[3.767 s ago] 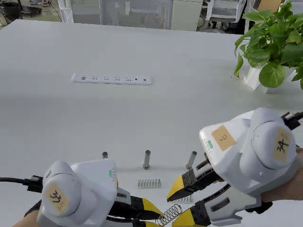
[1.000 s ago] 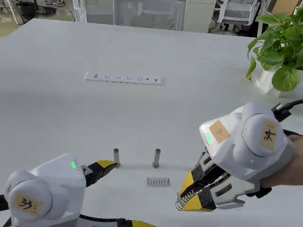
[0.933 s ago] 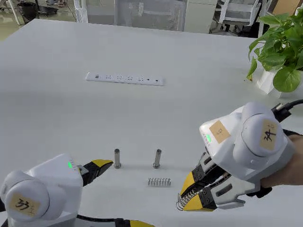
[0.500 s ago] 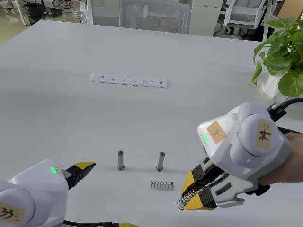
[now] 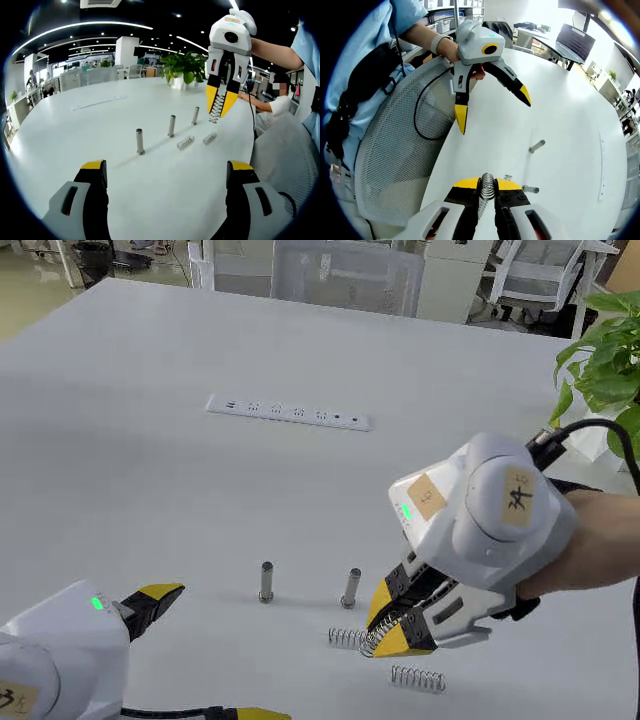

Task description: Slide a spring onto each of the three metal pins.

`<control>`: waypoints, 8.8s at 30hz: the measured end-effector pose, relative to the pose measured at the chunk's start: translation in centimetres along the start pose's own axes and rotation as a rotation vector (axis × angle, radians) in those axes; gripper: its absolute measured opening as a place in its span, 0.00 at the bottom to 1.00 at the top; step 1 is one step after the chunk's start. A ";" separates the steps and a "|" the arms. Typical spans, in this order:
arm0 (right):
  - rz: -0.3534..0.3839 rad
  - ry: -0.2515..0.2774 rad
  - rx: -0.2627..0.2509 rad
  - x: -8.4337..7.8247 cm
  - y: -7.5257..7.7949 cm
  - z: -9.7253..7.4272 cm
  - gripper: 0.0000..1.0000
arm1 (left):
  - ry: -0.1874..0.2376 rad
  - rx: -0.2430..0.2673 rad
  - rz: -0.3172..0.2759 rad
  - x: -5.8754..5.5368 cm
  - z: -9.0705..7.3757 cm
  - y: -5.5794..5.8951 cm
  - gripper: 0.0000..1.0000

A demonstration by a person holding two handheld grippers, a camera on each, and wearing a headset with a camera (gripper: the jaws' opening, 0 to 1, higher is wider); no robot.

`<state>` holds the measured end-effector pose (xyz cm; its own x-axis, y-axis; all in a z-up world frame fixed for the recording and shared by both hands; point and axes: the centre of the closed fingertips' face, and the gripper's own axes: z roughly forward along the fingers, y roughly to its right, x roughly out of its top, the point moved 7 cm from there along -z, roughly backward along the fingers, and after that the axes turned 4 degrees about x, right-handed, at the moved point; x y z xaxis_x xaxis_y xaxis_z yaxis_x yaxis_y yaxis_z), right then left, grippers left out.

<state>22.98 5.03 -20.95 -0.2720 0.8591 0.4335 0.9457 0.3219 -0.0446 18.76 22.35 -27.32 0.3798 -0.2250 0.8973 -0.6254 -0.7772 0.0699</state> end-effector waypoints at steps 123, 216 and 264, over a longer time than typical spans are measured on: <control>-0.265 -0.349 0.127 4.5 11.6 9.3 0.08 | -0.027 0.021 0.015 -1.5 -0.1 -0.5 0.89; 0.240 0.123 -0.230 -4.7 5.8 2.9 0.99 | -0.015 -0.026 0.045 0.3 0.8 -0.9 0.86; 0.665 0.301 -0.476 -14.9 -7.6 -1.2 0.99 | -0.086 -0.144 0.099 0.4 2.5 -0.6 0.83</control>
<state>20.05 -10.69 -25.97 0.3578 0.6464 0.6739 0.8838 -0.4674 -0.0210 21.00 21.31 -28.04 0.3650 -0.3502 0.8626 -0.7510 -0.6584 0.0505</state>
